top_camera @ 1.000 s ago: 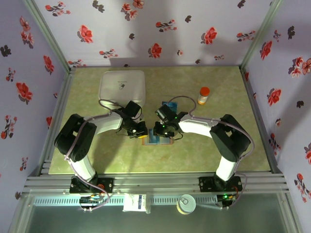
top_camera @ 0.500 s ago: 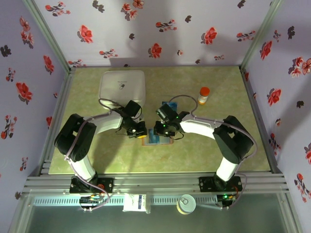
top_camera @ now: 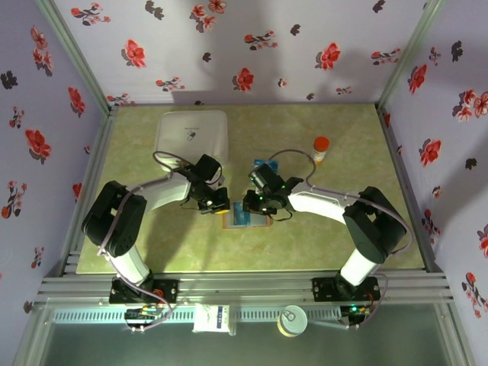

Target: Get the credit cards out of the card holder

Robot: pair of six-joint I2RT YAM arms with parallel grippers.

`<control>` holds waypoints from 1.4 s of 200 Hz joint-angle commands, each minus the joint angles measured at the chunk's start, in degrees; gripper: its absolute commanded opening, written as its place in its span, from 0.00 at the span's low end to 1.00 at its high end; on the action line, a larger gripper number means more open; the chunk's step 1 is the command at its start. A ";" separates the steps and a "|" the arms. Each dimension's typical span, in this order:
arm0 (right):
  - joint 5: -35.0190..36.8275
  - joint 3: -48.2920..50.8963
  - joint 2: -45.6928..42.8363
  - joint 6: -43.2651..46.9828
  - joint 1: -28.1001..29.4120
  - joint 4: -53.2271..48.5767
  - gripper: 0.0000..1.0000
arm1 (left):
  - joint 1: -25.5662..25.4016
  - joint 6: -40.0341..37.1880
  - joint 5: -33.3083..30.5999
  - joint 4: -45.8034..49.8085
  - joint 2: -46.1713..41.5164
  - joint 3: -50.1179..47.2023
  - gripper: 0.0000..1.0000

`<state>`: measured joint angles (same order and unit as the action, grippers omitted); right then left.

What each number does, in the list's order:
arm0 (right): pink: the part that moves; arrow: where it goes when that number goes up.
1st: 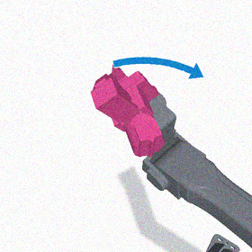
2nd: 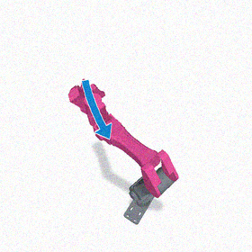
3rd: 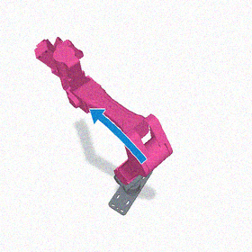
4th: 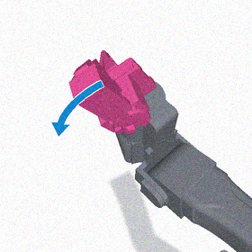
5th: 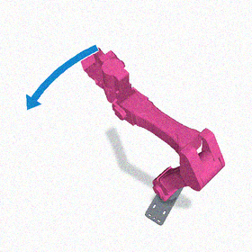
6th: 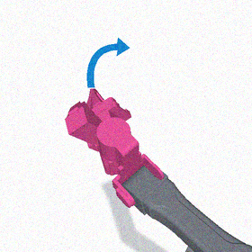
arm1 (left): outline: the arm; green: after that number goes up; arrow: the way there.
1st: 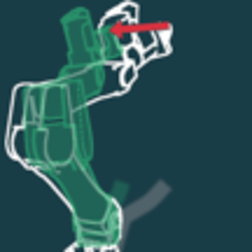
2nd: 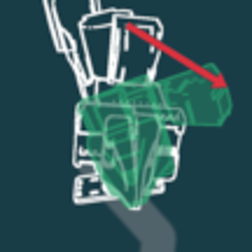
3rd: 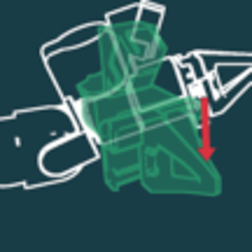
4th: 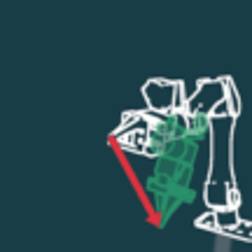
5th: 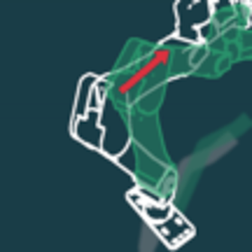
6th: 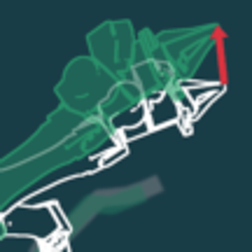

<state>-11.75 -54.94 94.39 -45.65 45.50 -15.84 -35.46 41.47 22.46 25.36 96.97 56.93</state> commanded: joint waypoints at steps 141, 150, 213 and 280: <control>-5.08 2.69 3.63 -2.08 -2.43 6.16 0.27 | -3.30 1.95 -3.19 -1.74 3.09 -1.53 0.00; -5.41 2.82 3.93 -2.15 -2.51 6.34 0.27 | -3.31 1.74 -3.30 -1.64 3.07 -1.56 0.00; -8.38 4.82 4.57 -4.42 -2.60 11.40 0.27 | -3.30 1.77 -3.30 -1.81 3.14 -1.64 0.00; -11.44 8.39 1.62 -7.83 -3.14 18.34 0.21 | -3.32 1.94 -3.26 -1.85 3.14 -1.91 0.00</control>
<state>-20.99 -47.77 98.10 -51.37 42.63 -1.06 -38.63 43.77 20.99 21.89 99.70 56.10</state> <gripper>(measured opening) 0.217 0.044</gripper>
